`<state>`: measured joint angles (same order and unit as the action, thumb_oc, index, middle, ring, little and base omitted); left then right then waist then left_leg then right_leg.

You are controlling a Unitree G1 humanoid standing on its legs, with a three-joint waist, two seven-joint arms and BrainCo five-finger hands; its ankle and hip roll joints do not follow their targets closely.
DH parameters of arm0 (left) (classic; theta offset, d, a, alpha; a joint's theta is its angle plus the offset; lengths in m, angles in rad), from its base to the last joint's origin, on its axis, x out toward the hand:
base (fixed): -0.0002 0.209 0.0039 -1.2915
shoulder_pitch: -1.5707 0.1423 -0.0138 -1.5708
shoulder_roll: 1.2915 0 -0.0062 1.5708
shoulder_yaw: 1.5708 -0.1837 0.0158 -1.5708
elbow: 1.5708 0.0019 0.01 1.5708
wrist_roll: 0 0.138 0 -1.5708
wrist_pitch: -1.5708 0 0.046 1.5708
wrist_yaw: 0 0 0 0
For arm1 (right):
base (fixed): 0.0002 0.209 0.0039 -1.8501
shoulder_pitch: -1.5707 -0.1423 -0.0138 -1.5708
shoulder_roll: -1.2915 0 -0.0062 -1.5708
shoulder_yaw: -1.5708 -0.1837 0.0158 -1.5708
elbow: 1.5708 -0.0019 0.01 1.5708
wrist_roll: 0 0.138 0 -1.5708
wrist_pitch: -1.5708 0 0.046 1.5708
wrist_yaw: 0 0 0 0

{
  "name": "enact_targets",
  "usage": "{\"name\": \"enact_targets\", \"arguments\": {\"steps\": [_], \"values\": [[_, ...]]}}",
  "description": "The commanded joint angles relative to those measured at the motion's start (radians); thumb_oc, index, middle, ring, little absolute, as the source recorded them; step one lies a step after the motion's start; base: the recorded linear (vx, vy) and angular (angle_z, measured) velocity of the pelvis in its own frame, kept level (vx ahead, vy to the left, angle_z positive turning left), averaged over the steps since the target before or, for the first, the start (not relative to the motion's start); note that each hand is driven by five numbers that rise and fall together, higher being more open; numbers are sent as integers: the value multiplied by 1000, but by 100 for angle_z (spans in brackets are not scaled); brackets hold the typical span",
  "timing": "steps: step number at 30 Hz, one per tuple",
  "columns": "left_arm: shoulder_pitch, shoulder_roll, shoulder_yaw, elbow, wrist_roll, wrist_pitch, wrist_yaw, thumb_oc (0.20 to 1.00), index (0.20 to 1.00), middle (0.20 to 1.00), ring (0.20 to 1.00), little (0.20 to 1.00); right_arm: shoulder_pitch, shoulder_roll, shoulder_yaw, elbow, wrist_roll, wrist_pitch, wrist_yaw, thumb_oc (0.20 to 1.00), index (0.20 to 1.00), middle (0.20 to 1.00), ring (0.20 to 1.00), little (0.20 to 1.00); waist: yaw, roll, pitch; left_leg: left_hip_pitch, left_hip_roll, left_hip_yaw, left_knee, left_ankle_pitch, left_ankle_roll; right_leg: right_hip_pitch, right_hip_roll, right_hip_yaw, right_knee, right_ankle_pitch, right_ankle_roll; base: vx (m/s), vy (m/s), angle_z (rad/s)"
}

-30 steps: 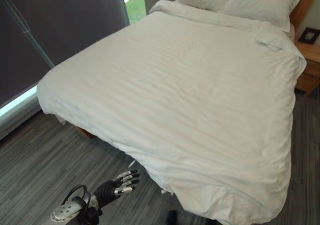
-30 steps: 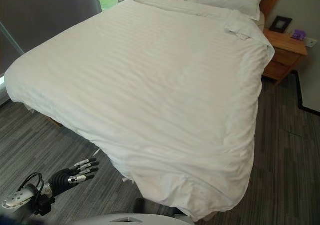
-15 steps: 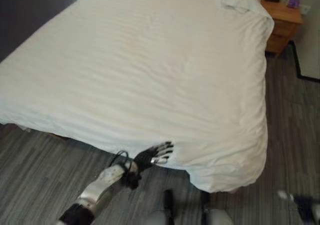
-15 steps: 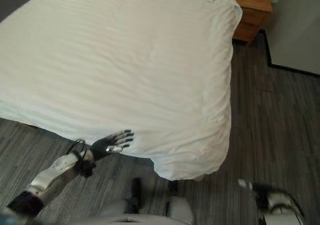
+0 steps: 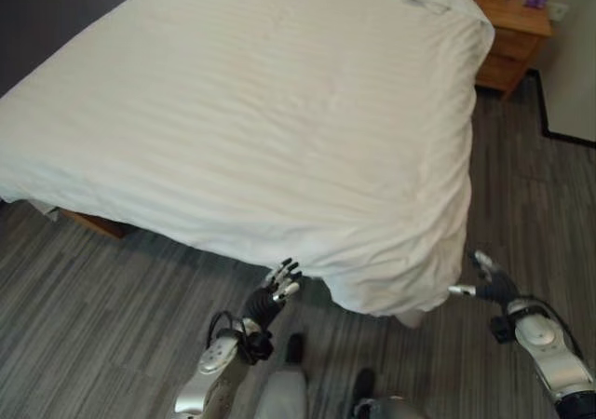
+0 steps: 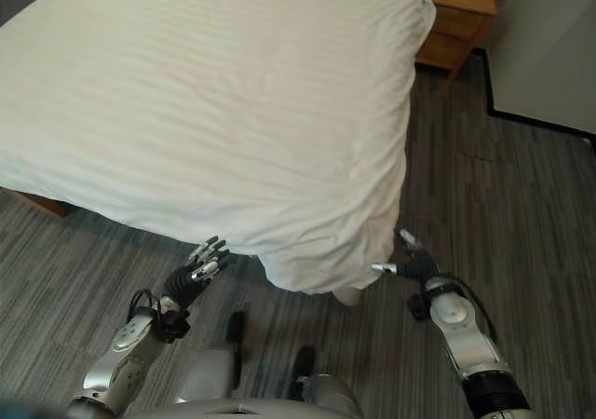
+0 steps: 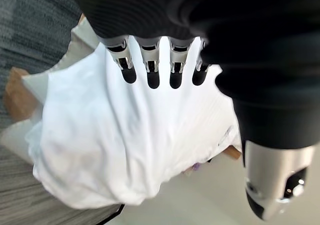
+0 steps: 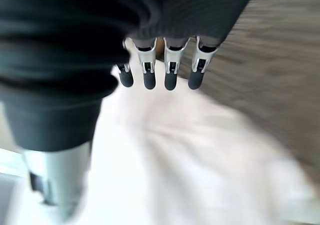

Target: Making the bed.

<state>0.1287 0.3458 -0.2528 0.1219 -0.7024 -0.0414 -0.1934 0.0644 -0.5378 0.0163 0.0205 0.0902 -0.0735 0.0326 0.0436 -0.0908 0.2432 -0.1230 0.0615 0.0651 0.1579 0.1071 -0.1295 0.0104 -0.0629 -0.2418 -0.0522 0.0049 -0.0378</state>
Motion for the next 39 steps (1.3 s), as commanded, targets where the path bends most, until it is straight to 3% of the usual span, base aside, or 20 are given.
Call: {"name": "enact_targets", "arguments": {"steps": [1, 4, 6, 9, 11, 12, 13, 16, 23, 32, 39], "values": [[-23, -3, -15, -57, 8, -45, -9, 1000, 1000, 1000, 1000, 1000, 2, -39, -38, -18, 9, -46, -13, 1000, 1000, 1000, 1000, 1000, -17, 16, -46, 11, -10, 29, -50, -47, 75, 56, 2, 31, -31, 5, 120, 33, 67, 27], [-6, 14, -23, -69, 40, -46, -11, 1000, 1000, 1000, 1000, 1000, 16, -17, -41, -45, 17, -36, -5, 1000, 1000, 1000, 1000, 1000, -32, 35, -89, 105, -28, 15, -229, -33, 84, 47, 12, 32, -27, 11, 134, 22, 116, 22], [12, 19, -16, -77, 32, -44, -15, 1000, 1000, 1000, 1000, 1000, 24, -5, -41, -62, 35, -38, 3, 1000, 1000, 1000, 1000, 1000, -34, 37, -108, 116, -31, 17, -245, -42, 88, 46, 8, 34, -30, 15, 140, 23, 111, -1], [33, 17, -13, -77, 16, -44, -16, 1000, 1000, 1000, 1000, 1000, 3, 52, -30, -42, 173, -60, 4, 1000, 1000, 1000, 1000, 1000, -26, 38, -121, 120, -39, 16, -245, -51, 96, 48, 0, 38, -33, 22, 148, 10, 74, -3], [39, 30, -24, -89, -6, -43, -12, 1000, 1000, 1000, 1000, 1000, -72, 139, -11, 9, 448, -106, -7, 1000, 1000, 1000, 1000, 1000, -6, 36, -117, 115, -46, 13, -245, -55, 103, 44, -10, 39, -29, 29, 154, -2, 64, -3], [39, 31, -24, -90, -6, -43, -12, 1000, 1000, 1000, 1000, 1000, -74, 138, -10, 11, 451, -107, -6, 564, 564, 564, 564, 564, -6, 35, -116, 116, -46, 13, -245, -56, 103, 44, -10, 39, -29, 29, 154, -6, 45, 2], [47, 50, -34, -102, -15, -43, -9, 1000, 1000, 1000, 1000, 1000, -131, 187, 15, 34, 609, -139, -4, 200, 200, 200, 200, 200, 13, 31, -110, 109, -50, 10, -245, -56, 106, 39, -15, 39, -30, 35, 157, -7, 24, 3], [52, 74, -37, -115, -33, -38, -2, 1000, 1000, 1000, 1000, 1000, -229, 205, 47, 39, 742, -156, -2, 200, 200, 200, 200, 200, 44, 26, -93, 91, -55, 2, -245, -52, 107, 22, -20, 36, -32, 44, 161, -24, 26, 6], [50, 123, -89, -136, -41, -31, -23, 1000, 1000, 1000, 1000, 1000, -483, 182, 77, 217, 840, -198, -50, 200, 200, 200, 200, 200, 112, 38, -43, 27, -67, -31, -245, -34, 108, -27, -27, 13, -35, 61, 167, -34, 5, 14], [18, 143, -136, -138, -59, -34, -12, 1000, 1000, 1000, 1000, 1000, -687, 136, 38, 440, 917, -224, -112, 200, 200, 200, 200, 200, 143, 67, 9, -55, -78, -59, -245, -11, 105, -99, -32, 1, -35, 83, 168, -33, 9, 9], [6, 137, -125, -128, -65, -35, 14, 1000, 1000, 1000, 1000, 1000, -661, 176, -40, 570, 989, -243, -147, 200, 200, 200, 200, 200, 141, 91, 29, -89, -84, -63, -245, -7, 105, -137, -33, 5, -35, 89, 171, 5, 12, 3]]}}
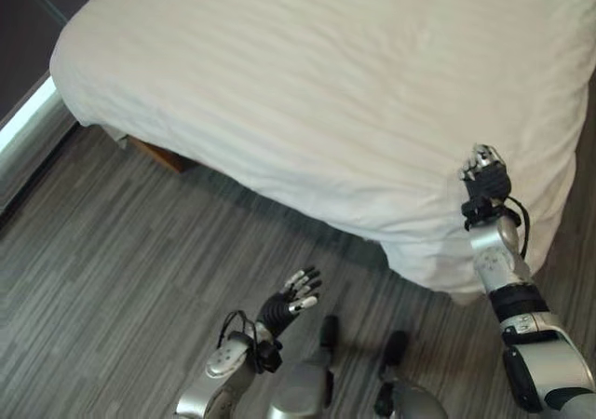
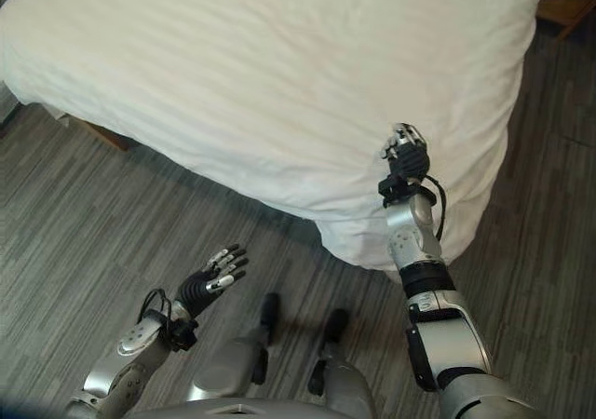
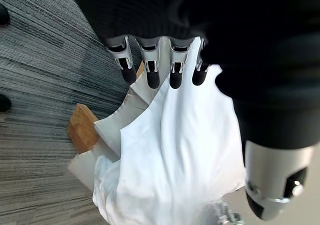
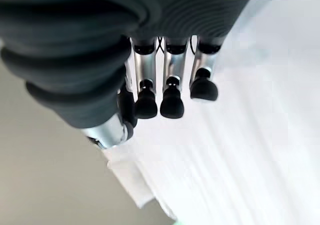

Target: Making the bed.

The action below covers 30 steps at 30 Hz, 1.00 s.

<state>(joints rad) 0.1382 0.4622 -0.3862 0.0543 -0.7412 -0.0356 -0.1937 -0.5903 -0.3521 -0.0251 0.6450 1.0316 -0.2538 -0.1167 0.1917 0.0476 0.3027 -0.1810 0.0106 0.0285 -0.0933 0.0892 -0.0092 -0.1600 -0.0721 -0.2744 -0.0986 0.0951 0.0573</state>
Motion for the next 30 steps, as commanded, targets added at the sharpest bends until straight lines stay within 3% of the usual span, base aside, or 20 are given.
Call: {"name": "enact_targets", "arguments": {"steps": [1, 8, 12, 20, 29, 30], "values": [[-3, 21, 9, -60, -26, -41, 15, 1000, 1000, 1000, 1000, 1000, -4, -9, 1, -55, 48, -63, 3, 200, 200, 200, 200, 200, -7, -48, -31, -31, -33, -27, 6, 11, -15, 33, -24, 37, 11, -2, 76, 0, 0, 0], [-18, -6, 21, -38, -21, -49, 23, 1000, 1000, 1000, 1000, 1000, 144, 25, -94, 197, 89, -29, 17, 200, 200, 200, 200, 200, -30, -33, -16, -37, -39, -30, 6, 9, -13, 27, -27, 37, 11, -4, 76, 10, 7, 4], [-19, -29, 33, -34, -1, -51, 20, 1000, 1000, 1000, 1000, 1000, 291, 45, -105, 384, 30, 56, 66, 200, 200, 200, 200, 200, -52, -31, -8, -28, -37, -22, 6, 0, -13, 32, -27, 44, 11, -9, 76, 19, 6, -2], [8, -54, 82, -46, -9, -52, 23, 1000, 1000, 1000, 1000, 1000, 500, 59, -186, 504, -39, 108, 97, 200, 200, 200, 200, 200, -116, -33, -3, -9, -38, -3, 6, -6, -11, 38, -27, 61, 13, -7, 74, 12, 6, -9], [-3, -46, 92, -44, -9, -57, 28, 1000, 1000, 1000, 1000, 1000, 500, -8, -298, 447, 41, 66, 75, 200, 200, 200, 200, 200, -149, -25, -12, 7, -35, 18, 6, -16, -15, 42, -27, 78, 11, -11, 76, 6, 15, -13], [-5, -36, 102, -39, -10, -55, 27, 1000, 1000, 1000, 1000, 1000, 507, -75, -390, 389, 80, 21, 52, 200, 200, 200, 200, 200, -168, -34, -26, 13, -31, 24, 6, -22, -16, 47, -24, 84, 11, -16, 77, 23, -2, -9]]}}
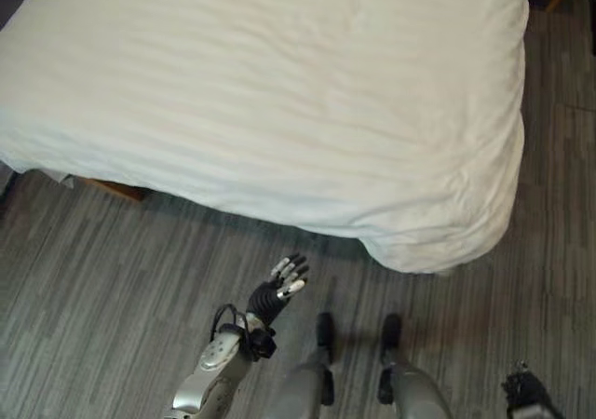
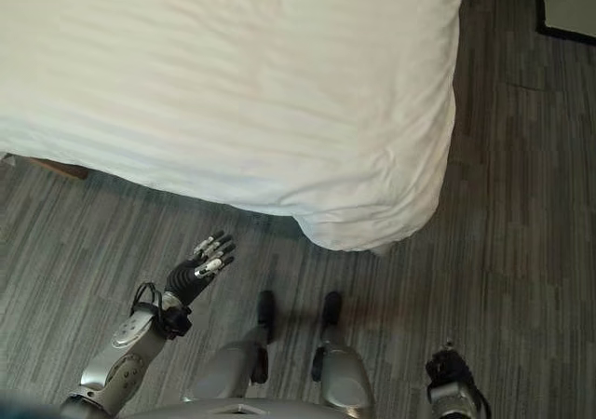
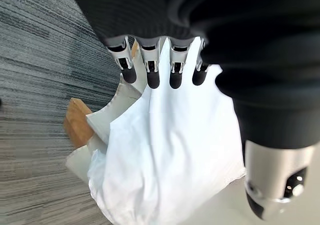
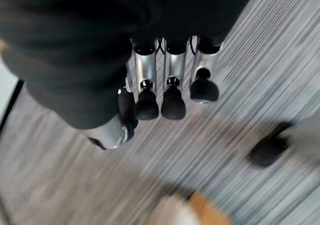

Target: Making the bed.

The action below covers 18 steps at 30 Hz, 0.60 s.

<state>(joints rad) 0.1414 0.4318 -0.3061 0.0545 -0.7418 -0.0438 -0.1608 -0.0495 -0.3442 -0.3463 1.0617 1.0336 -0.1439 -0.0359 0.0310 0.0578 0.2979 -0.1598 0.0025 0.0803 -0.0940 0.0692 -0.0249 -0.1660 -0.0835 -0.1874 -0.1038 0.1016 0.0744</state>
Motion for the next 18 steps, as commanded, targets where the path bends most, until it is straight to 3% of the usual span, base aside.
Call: {"name": "enact_targets", "arguments": {"steps": [1, 3, 7, 10, 15, 18], "values": [[-4, 0, 26, -41, -9, -46, -8, 1000, 1000, 1000, 1000, 1000, -23, -111, -107, -59, 82, -99, -34, 200, 200, 200, 200, 200, -16, -48, -26, -6, -22, -25, 7, -5, -1, 53, -11, 0, 17, -24, 60, 24, -1, -6], [-3, 5, 26, -44, -10, -44, -10, 1000, 1000, 1000, 1000, 1000, -11, -133, -128, -93, 76, -115, -43, 200, 200, 200, 200, 200, -19, -50, -32, -3, -21, -24, 7, -7, 0, 54, -10, 2, 17, -25, 60, 13, -8, -4], [-3, 22, 22, -52, -12, -44, -26, 1000, 1000, 1000, 1000, 1000, 25, -196, -183, -392, 10, -183, -52, 200, 200, 200, 200, 200, -44, -66, -46, 2, -19, -14, 7, -14, 1, 55, -10, 15, 17, -23, 62, -6, 1, -2], [-32, 30, -20, -56, -7, -41, -29, 1000, 1000, 1000, 1000, 1000, -56, -215, -133, -576, 14, -252, -51, 200, 200, 200, 200, 200, -38, -64, -47, -2, -20, -8, 7, -13, 2, 47, -12, 23, 17, -19, 63, -37, 0, -12], [-44, 38, -52, -50, -12, -36, -36, 1000, 1000, 1000, 1000, 1000, -167, -207, -9, -645, 3, -256, -52, 200, 200, 200, 200, 200, -22, -49, -39, -4, -22, -3, 7, -10, 2, 40, -15, 24, 17, -13, 62, -21, 1, -4], [-39, 50, -77, -58, -21, -30, -47, 1000, 1000, 1000, 1000, 1000, -270, -227, 104, -610, 8, -213, -30, 200, 200, 200, 200, 200, -3, -33, -32, -11, -24, -4, 7, -3, 1, 32, -17, 25, 17, -7, 62, -48, 1, -1]]}}
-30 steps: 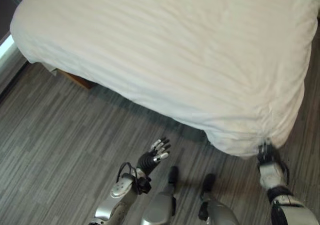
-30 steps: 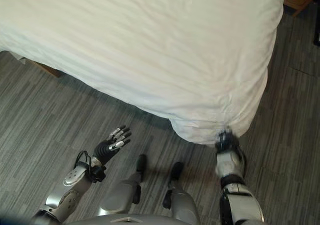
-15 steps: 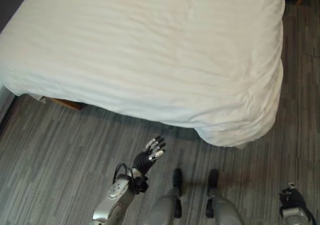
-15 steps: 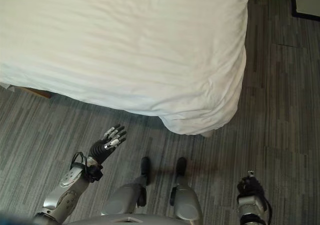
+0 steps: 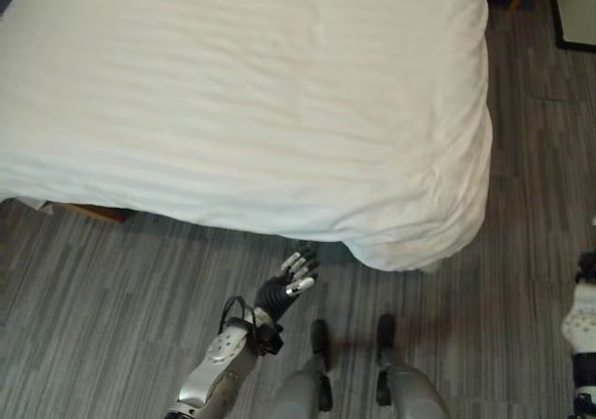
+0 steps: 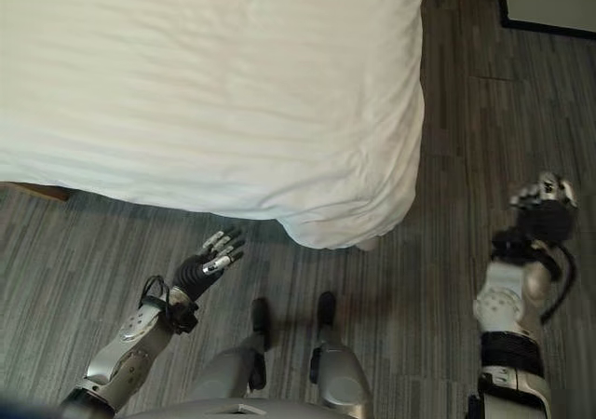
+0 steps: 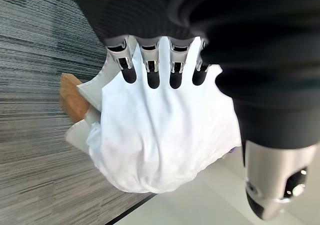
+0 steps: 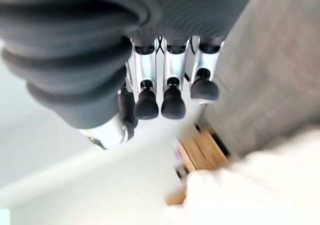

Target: Making the bed.

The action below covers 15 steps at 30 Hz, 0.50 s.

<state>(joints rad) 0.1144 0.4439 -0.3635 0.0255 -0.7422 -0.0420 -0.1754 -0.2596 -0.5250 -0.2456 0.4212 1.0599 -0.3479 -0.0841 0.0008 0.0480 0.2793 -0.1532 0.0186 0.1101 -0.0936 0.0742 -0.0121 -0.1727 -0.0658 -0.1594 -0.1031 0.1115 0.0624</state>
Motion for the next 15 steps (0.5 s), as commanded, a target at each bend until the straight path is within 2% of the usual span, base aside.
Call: {"name": "enact_targets", "arguments": {"steps": [1, 4, 10, 15], "values": [[-11, 43, -28, -34, -26, -32, -34, 1000, 1000, 1000, 1000, 1000, -103, -40, 58, 33, -20, 3, 24, 200, 200, 200, 200, 200, 37, -16, -10, -21, -41, -34, 6, -5, -13, 34, -35, -2, 16, -13, 73, -72, -3, -3], [2, 45, -60, -32, -39, -27, -32, 1000, 1000, 1000, 1000, 1000, -277, -12, 180, 86, -9, 32, 10, 200, 200, 200, 200, 200, 73, 26, 4, -47, -48, -37, 6, 11, -17, 9, -39, -5, 16, -2, 72, -65, -8, -4], [0, 49, -88, -31, -32, -20, -34, 1000, 1000, 1000, 1000, 1000, -436, -15, 189, 233, 62, 33, -9, 200, 200, 200, 200, 200, 99, 59, 11, -69, -54, -51, 6, 19, -19, -9, -42, -11, 16, 1, 70, -14, -12, 9], [-3, 44, -99, -27, -31, -19, -35, 1000, 1000, 1000, 1000, 1000, -485, -31, 176, 285, 85, 23, -19, 200, 200, 200, 200, 200, 106, 71, 16, -80, -55, -53, 6, 21, -20, -18, -42, -14, 16, 2, 69, 0, -11, 3]]}}
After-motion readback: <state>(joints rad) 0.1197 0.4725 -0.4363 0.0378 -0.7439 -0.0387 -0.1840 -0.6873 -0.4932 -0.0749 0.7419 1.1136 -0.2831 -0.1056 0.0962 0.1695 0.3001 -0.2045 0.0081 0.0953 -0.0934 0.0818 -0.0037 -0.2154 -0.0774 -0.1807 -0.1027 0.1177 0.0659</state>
